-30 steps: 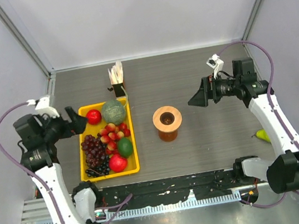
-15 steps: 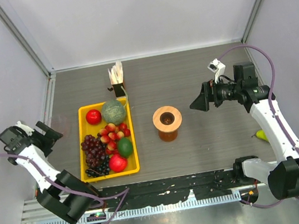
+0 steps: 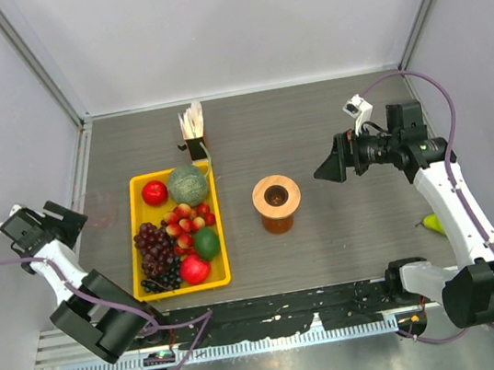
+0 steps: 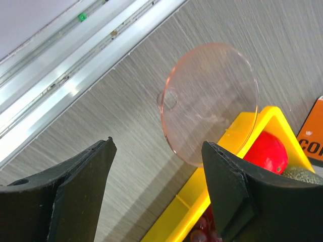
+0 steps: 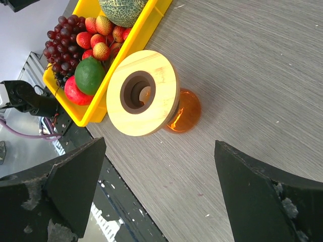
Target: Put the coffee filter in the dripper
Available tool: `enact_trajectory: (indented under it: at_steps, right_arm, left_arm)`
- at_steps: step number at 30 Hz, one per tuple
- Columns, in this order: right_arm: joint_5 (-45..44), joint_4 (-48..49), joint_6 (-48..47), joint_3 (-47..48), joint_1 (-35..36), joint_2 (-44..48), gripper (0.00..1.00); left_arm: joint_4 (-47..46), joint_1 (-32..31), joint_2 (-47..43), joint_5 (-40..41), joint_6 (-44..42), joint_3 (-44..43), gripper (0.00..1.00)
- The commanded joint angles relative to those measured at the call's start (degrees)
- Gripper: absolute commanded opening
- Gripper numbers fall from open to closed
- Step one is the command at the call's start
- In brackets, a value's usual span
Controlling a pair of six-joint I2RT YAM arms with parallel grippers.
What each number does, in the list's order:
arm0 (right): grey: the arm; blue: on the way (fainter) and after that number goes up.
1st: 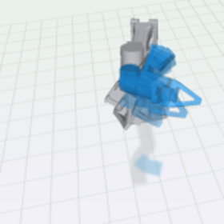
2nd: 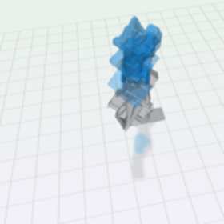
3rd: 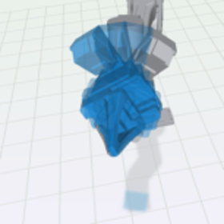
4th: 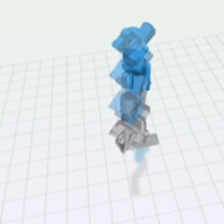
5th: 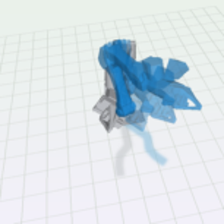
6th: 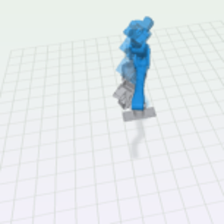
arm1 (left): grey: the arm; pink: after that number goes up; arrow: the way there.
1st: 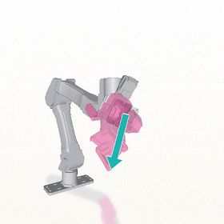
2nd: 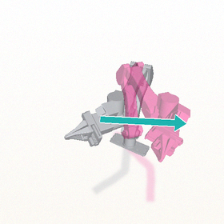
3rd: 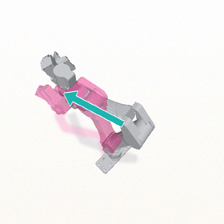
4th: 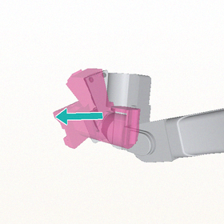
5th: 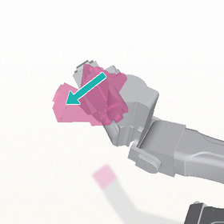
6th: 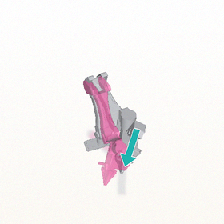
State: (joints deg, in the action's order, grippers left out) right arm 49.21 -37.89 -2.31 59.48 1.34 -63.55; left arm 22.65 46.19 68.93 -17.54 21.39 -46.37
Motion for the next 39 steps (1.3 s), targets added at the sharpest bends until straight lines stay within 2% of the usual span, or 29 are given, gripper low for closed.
enact_trajectory:
  at_steps: [1, 11, 18, 22, 23, 24, 28, 32, 36, 39]
  right_arm:
    - [0.9, -0.4, -1.3, 2.5, 0.1, -0.3, 0.96]
    - [1.4, -0.8, -1.0, 2.8, 0.0, -0.8, 0.95]
    - [2.1, -1.0, -0.9, 2.6, 0.1, -1.1, 0.95]
    - [1.5, -2.0, -1.9, 2.7, 0.0, -0.4, 0.95]
    - [1.2, -2.0, -2.0, 2.7, 0.1, -0.1, 0.95]
    - [1.2, -2.3, -2.1, 2.7, 0.1, 0.0, 0.95]
    - [1.2, -3.1, -1.7, 3.5, 0.1, 0.4, 0.95]
    - [0.4, -3.5, -1.6, 4.5, 0.1, 1.1, 0.95]
    - [-1.0, -3.5, -2.0, 5.0, 0.1, 3.1, 0.95]
    - [-1.9, -3.5, -3.0, 5.0, 0.1, 4.3, 0.95]
  left_arm:
    - [-8.9, 0.4, 2.9, 0.2, 4.1, -0.1, 0.78]
    - [-20.3, -0.2, 10.8, -3.6, 7.6, 2.0, 0.56]
    - [-25.7, -1.5, 14.7, -5.8, 9.3, 2.9, 0.31]
    - [-24.3, -1.5, 11.9, -7.2, 9.2, 3.2, 0.1]
    - [-23.5, -1.6, 10.5, -7.5, 9.2, 3.1, 0.03]
    - [-22.8, -1.6, 8.7, -7.7, 8.9, 2.9, 0.0]
    - [-12.2, -2.1, 0.4, -7.2, 8.1, -0.6, 0.0]
    - [-0.4, -4.3, -7.5, -7.3, 8.0, -9.1, 0.0]
    - [10.2, -11.2, -11.8, -10.4, 7.0, -18.0, 0.0]
    - [15.5, -21.0, -13.6, -11.6, 6.1, -23.1, 0.0]
